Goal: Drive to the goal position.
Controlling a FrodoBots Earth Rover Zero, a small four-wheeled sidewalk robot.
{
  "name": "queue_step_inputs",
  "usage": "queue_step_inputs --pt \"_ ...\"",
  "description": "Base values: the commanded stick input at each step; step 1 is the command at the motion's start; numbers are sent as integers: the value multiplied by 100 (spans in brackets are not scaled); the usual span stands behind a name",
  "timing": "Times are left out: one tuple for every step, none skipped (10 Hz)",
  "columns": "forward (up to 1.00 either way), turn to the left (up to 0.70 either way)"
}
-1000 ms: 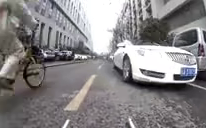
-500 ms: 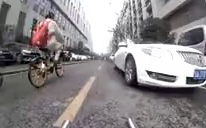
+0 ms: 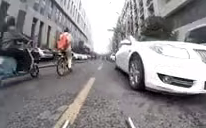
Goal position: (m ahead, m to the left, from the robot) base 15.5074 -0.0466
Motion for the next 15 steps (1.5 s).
queue_step_inputs --pt "70 0" --pt "70 0" --pt "70 0" --pt "70 0" --pt "70 0" --pt "70 0" --pt "70 0" --pt "70 -1" --pt "70 -12" --pt "70 -14" --pt "70 -14" --pt "70 -14" --pt "70 -14" --pt "70 -14" --pt "70 -14"
